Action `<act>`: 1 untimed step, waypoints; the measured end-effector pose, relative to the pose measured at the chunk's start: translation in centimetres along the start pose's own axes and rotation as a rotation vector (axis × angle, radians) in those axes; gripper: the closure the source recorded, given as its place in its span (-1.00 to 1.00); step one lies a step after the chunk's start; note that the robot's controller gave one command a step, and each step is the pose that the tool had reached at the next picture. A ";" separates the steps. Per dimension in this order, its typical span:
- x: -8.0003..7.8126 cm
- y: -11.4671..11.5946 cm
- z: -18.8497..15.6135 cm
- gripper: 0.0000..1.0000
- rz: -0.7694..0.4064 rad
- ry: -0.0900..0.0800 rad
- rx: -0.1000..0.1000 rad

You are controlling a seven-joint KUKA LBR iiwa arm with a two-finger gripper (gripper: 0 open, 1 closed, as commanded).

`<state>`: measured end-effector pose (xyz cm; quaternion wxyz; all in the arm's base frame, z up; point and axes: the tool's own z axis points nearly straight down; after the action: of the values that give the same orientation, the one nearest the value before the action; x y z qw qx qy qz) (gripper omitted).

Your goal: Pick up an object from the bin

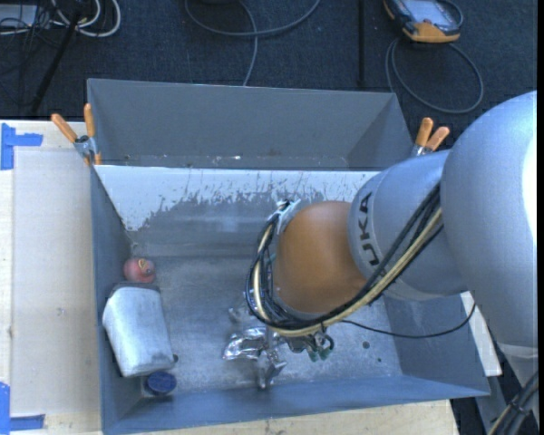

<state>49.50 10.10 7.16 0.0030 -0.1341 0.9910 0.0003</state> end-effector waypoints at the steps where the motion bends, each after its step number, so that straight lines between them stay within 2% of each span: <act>1: -0.1 0.0 -0.3 1.00 0.000 -0.004 0.000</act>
Offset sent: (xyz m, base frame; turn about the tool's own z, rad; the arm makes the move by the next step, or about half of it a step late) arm 0.0000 0.0000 0.0000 0.0000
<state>49.63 10.13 7.45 0.0049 -0.1340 0.9910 0.0006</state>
